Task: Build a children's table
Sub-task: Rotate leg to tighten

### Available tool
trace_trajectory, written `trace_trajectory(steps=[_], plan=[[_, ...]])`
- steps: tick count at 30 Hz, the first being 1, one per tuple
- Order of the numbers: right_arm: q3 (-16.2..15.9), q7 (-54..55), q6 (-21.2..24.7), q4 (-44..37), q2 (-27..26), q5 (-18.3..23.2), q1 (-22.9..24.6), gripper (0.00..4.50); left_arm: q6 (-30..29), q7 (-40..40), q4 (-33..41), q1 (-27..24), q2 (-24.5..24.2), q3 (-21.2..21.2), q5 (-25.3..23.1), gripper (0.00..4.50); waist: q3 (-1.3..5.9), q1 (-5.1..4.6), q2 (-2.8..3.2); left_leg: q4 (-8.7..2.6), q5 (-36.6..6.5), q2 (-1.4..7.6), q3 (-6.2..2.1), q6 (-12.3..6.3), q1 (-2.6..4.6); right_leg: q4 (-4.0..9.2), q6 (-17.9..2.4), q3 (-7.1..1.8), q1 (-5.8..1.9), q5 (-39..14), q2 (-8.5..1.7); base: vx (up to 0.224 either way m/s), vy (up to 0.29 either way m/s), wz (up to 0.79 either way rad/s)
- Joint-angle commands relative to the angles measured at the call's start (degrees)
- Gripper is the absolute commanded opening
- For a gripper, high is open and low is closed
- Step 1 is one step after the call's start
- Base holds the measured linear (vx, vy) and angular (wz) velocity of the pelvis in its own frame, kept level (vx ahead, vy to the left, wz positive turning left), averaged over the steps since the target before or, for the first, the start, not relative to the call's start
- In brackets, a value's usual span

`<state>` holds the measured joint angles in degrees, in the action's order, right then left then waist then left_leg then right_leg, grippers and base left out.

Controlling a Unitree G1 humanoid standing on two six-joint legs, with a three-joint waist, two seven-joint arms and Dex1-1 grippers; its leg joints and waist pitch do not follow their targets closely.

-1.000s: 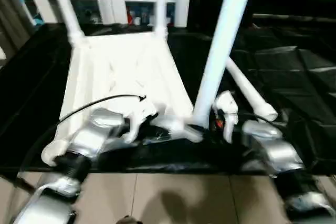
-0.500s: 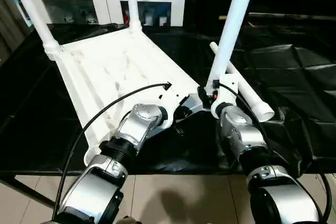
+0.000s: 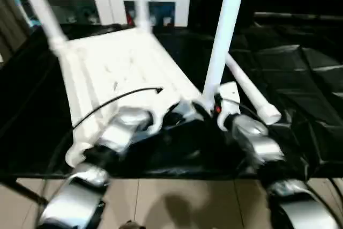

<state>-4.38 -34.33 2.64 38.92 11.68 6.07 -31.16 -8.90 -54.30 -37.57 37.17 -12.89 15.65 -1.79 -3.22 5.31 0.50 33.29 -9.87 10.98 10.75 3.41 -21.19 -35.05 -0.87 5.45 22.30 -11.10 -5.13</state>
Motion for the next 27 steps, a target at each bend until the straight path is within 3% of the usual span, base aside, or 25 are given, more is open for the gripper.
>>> trace_trajectory(steps=[1, 8, 9, 11, 17, 24, 27], plan=[[-1.49, -7.79, 2.73, -5.61, 3.35, 1.79, 1.77, 3.74, 2.47, -6.55, 3.03, -1.48, -1.23, -0.06, 4.09, 0.00, 3.91, 0.07, -0.42, -3.57, -10.28, 2.62, -0.89, -4.05, 0.63, 4.08, -12.75, -3.35, -2.86, -7.92, -4.02, 0.000, 0.000, 0.00], [-3.14, -18.68, 7.47, -12.66, 8.53, 4.78, 4.96, 3.74, 2.62, -13.02, 5.46, -3.35, -5.19, -0.04, 4.78, 0.00, 3.88, 0.65, -0.51, -3.62, -10.92, 2.77, -0.83, -3.68, 0.63, 4.12, -12.60, -3.35, -2.67, -9.62, -4.08, 0.000, 0.000, 0.00], [-3.17, -18.96, 7.56, -12.85, 8.63, 4.75, 5.04, 3.50, 2.69, -13.14, 5.49, -3.41, -5.33, -0.04, 4.77, 0.00, 3.81, 0.66, -0.54, -3.65, -11.22, 2.78, -0.81, -3.46, 0.66, 4.25, -12.48, -3.38, -2.60, -10.43, -4.15, 0.000, 0.000, 0.00], [-3.16, -19.00, 7.57, -12.62, 8.36, 4.70, 4.95, 3.50, 2.92, -13.07, 5.32, -3.54, -5.62, 0.00, 4.50, 0.00, 3.84, 0.66, -0.61, -3.67, -11.15, 2.77, -0.86, -3.05, 0.70, 4.27, -12.36, -3.38, -2.53, -11.03, -4.21, 0.000, 0.000, 0.00], [-3.40, -20.33, 10.00, -14.61, 8.03, 5.89, 5.22, 2.93, 2.66, -13.68, 5.95, -3.87, -6.06, -0.36, 4.61, 0.00, 3.90, 0.66, -0.72, -3.59, -9.80, 2.71, -0.86, -3.28, 0.55, 4.05, -12.38, -3.35, -2.64, -9.63, -4.14, 0.000, 0.000, 0.00], [-3.81, -20.58, 10.04, -14.18, 7.89, 5.26, 5.86, 2.72, 2.71, -13.82, 5.73, -3.78, -6.28, -0.41, 4.58, 0.00, 3.96, 0.83, -0.67, -3.51, -9.37, 2.71, -0.80, -3.26, 0.63, 3.99, -12.38, -3.37, -2.59, -9.28, -4.16, 0.000, 0.000, 0.00], [-2.58, -16.55, 9.68, -11.73, 6.56, 4.63, 5.94, 2.72, 2.26, -11.45, 5.03, -3.51, -5.61, -0.66, 3.89, 0.00, 3.96, 0.88, -0.63, -3.51, -9.51, 2.70, -0.79, -3.07, 0.66, 4.04, -12.36, -3.38, -2.57, -9.53, -4.19, 0.000, 0.000, 0.00]])
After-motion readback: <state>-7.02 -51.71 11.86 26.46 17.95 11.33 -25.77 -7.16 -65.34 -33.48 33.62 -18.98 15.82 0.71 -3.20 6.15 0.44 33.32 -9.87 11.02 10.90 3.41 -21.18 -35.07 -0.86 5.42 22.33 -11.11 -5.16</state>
